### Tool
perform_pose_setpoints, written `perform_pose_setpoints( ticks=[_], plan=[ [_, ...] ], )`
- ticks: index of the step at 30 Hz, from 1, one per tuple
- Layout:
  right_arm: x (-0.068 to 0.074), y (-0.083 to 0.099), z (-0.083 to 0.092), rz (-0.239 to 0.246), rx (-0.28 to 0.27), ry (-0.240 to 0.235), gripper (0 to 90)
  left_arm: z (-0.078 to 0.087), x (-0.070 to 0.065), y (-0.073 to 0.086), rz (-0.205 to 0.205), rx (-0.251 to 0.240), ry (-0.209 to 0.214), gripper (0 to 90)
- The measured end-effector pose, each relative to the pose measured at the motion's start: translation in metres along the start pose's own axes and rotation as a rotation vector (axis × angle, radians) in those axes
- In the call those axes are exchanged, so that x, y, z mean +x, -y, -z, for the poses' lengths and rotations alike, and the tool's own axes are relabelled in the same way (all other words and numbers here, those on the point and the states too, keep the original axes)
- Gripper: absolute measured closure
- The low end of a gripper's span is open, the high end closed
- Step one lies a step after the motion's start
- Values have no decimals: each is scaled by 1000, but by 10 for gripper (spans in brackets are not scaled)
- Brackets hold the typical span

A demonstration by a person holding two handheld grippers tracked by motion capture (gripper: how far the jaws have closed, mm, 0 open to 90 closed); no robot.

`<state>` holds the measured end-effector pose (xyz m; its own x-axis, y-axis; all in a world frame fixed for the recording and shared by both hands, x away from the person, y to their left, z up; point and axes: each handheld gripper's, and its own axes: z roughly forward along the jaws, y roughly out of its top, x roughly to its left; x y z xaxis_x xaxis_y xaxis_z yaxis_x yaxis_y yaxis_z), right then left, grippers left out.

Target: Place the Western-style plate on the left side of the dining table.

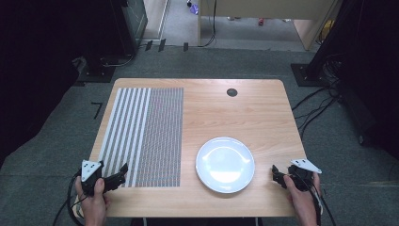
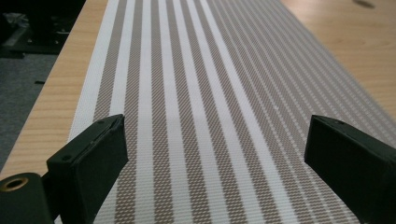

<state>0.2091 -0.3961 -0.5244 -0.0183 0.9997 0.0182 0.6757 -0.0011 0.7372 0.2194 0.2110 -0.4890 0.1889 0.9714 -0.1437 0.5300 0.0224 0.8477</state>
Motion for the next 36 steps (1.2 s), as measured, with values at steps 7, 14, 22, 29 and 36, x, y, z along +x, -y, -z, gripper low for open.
perform_pose_setpoints(
  ticks=[7,14,22,29,36],
  plan=[
    [11,-20,15,-74,-78,-82,186,4,-12,-8,-13,-20,-23,58],
    [17,-41,24,-132,-155,-81,311,2,-22,-18,-5,-45,-17,58],
    [17,-43,23,-137,-200,-178,533,-3,-40,-25,-43,-60,-8,59],
    [26,-41,22,-138,-198,-239,556,-11,-61,-31,-76,-57,9,139],
    [31,-45,16,-168,-170,-300,605,-18,-82,-35,-98,-57,61,162]
  ],
)
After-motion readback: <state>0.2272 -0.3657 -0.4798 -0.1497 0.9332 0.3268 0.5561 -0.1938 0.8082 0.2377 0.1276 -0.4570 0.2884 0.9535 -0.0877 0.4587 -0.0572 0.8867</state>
